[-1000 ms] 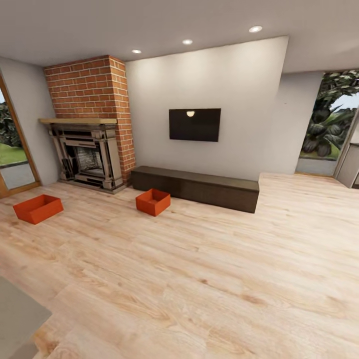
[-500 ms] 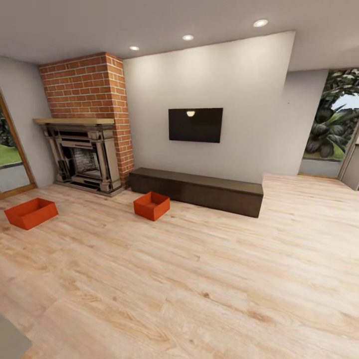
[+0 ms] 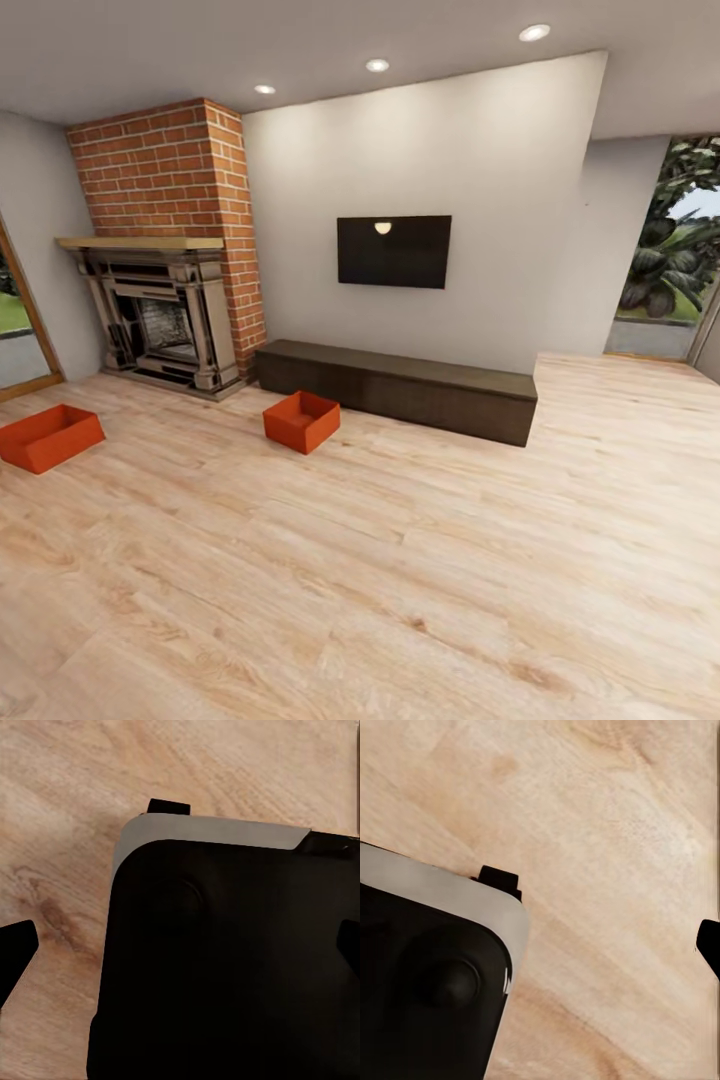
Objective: Move the two storage containers from the living room to the garage. In the garage, place one container on the floor and stack the other container on top of it (either order is fine).
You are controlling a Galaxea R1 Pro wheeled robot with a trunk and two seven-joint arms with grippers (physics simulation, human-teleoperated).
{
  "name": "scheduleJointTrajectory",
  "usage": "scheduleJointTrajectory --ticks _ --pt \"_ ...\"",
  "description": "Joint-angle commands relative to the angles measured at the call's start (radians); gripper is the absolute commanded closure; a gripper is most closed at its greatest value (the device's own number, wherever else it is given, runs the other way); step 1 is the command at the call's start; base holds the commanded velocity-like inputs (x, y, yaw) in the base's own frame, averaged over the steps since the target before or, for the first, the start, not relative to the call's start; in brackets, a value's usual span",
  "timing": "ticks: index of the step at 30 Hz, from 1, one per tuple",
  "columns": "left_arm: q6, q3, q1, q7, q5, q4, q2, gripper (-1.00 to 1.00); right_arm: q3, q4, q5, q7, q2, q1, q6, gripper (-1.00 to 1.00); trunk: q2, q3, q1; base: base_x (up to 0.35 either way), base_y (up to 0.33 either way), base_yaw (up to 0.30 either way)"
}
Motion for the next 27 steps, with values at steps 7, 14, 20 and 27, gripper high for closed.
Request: scheduleJointTrajectory --ticks 7,14,20,27 --pt "-0.001 0.001 0.000 0.001 0.007 0.000 0.000 -1.00 0.008 0.003 -0.007 -0.001 0.000 -0.001 -0.005 -1.00 0.000 -0.001 0.001 0.323 0.000 0.205" --pt "-0.001 0.001 0.000 0.000 0.007 0.000 0.000 -1.00 0.008 0.003 -0.008 -0.001 -0.001 -0.001 -0.005 -1.00 0.000 -0.001 0.001 0.323 0.000 0.268" --pt "-0.001 0.001 0.000 0.001 0.007 0.000 0.000 -1.00 0.008 0.003 -0.008 -0.001 -0.002 -0.001 -0.005 -1.00 0.000 -0.001 0.001 0.323 0.000 0.270" --pt "-0.001 0.001 0.000 0.001 0.007 0.000 0.000 -1.00 0.008 0.003 -0.008 -0.001 -0.002 -0.001 -0.005 -1.00 0.000 -0.001 0.001 0.323 0.000 0.270"
